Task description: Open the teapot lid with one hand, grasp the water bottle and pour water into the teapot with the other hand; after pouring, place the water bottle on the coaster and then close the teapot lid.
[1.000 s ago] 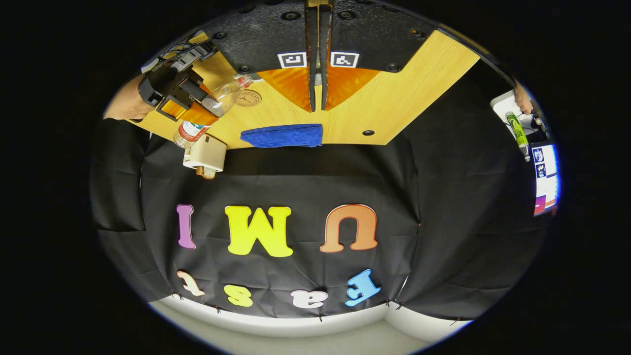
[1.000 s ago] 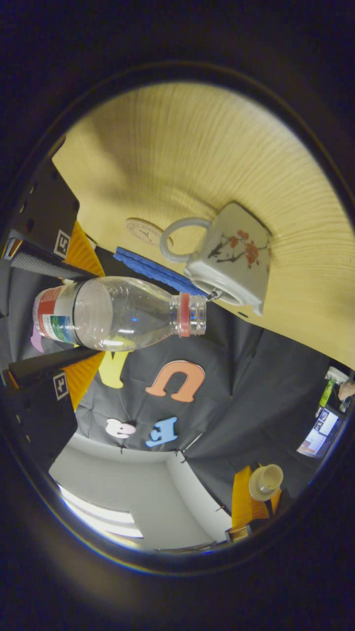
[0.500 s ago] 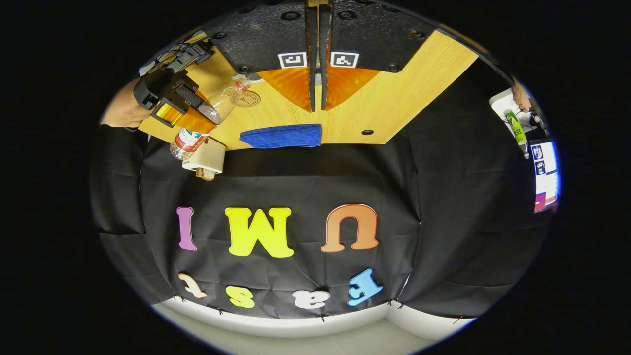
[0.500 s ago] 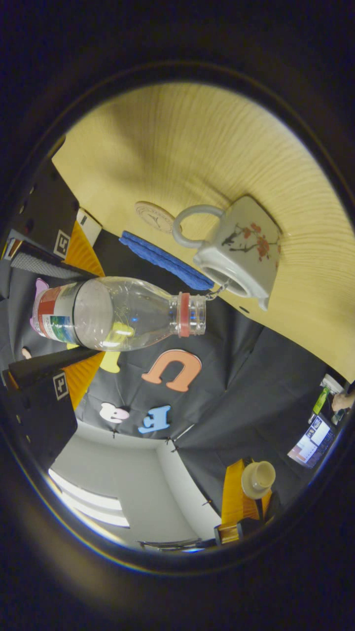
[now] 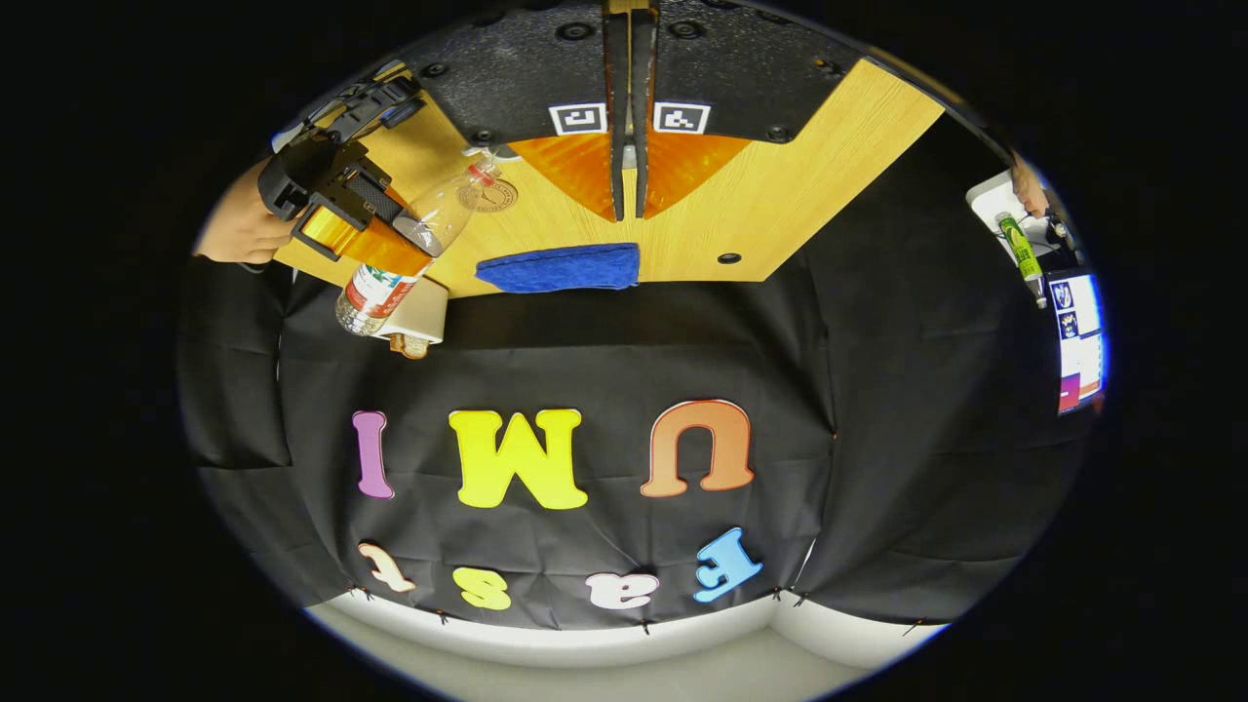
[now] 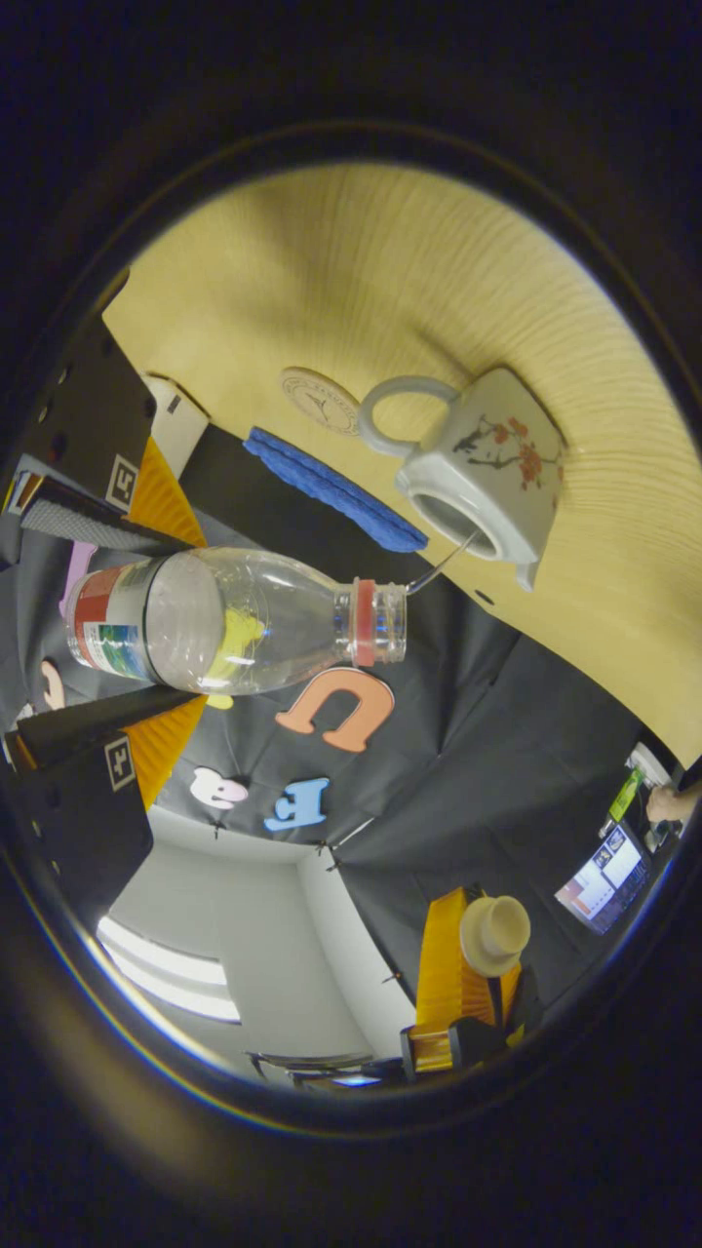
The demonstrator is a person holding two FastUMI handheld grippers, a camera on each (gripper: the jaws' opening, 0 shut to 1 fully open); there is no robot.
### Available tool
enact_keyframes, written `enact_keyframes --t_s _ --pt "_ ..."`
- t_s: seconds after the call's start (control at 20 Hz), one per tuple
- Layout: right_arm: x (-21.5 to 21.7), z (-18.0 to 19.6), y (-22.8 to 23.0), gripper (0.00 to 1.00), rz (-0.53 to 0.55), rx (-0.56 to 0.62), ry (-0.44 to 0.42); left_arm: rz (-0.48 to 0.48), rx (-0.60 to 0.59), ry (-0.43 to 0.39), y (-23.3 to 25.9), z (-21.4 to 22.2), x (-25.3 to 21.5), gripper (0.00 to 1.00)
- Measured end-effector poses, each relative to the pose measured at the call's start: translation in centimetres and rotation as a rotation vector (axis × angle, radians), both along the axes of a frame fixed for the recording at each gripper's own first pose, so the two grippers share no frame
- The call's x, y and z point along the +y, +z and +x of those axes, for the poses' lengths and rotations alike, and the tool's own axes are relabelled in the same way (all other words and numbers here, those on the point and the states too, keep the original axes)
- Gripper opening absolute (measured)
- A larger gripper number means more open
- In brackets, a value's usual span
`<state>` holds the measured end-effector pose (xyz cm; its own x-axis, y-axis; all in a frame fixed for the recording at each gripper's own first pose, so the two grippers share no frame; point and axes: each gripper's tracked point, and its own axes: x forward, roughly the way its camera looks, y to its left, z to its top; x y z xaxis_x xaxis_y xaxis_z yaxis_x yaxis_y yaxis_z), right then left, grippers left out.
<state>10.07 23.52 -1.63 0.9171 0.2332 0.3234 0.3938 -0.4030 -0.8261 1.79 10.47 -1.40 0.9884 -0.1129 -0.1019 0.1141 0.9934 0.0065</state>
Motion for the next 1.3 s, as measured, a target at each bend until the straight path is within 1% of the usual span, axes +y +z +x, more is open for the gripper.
enact_keyframes --t_s 0.15,0.4,0.45,0.7,0.85,0.9,0.95,1.05,1.1,1.2,1.25,1.3 --pt "0.2 0.0 -0.1 0.68 -0.008 -0.010 -0.007 -0.002 0.002 0.006 -0.1 0.1 0.2 0.03" --pt "0.1 0.2 -0.2 0.69 -0.018 -0.033 0.017 0.009 0.012 0.025 -0.4 0.3 0.7 0.04" --pt "0.1 0.0 0.0 0.68 -0.018 -0.042 0.015 0.008 0.013 0.022 -0.5 0.2 0.6 0.04" --pt "0.0 0.2 -0.1 0.69 -0.014 -0.051 0.018 0.028 0.011 0.007 -0.5 0.3 -0.3 0.04" --pt "0.1 0.2 -0.3 0.69 0.007 -0.055 0.025 0.033 0.009 0.003 -0.5 0.2 -0.4 0.03" --pt "0.0 0.1 -0.5 0.68 0.029 -0.044 0.028 0.034 0.008 0.005 -0.5 0.3 -0.4 0.03" --pt "-0.1 0.1 -1.1 0.69 0.066 -0.019 0.027 0.030 0.006 0.010 -0.3 0.3 -0.3 0.03" --pt "-1.0 0.2 -2.0 0.68 0.169 0.044 0.026 0.017 0.002 0.014 -0.2 0.3 0.0 0.04" --pt "-1.3 0.1 -2.4 0.70 0.235 0.076 0.040 0.011 -0.001 0.019 -0.1 0.3 0.2 0.03" --pt "-1.8 0.2 -3.4 0.68 0.375 0.160 0.061 0.001 0.003 0.032 -0.3 0.4 0.6 0.03" --pt "-2.0 0.4 -3.9 0.70 0.456 0.211 0.067 -0.004 0.008 0.035 -0.4 0.5 0.7 0.03" --pt "-2.3 0.3 -4.4 0.68 0.535 0.264 0.073 -0.005 0.012 0.037 -0.6 0.6 0.7 0.04"
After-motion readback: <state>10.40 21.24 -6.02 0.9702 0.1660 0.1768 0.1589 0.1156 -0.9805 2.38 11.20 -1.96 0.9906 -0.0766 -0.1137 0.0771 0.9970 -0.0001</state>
